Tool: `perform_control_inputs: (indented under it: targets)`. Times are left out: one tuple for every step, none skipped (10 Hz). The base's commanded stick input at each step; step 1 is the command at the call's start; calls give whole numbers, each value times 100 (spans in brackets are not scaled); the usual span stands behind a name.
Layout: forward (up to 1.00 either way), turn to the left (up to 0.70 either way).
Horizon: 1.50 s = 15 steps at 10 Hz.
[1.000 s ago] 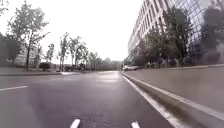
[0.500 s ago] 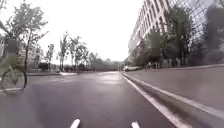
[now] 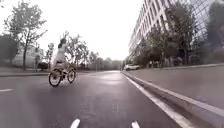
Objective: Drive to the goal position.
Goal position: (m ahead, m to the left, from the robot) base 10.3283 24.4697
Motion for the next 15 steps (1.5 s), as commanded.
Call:
perform_control_inputs:
  targets:
    - [70,0]
    - [70,0]
    - [70,0]
    - [70,0]
    - [70,0]
    - [70,0]
    - [70,0]
    - [70,0]
    - [70,0]
    - [70,0]
    - [70,0]
    - [70,0]
    - [70,0]
    - [70,0]
    - [70,0]
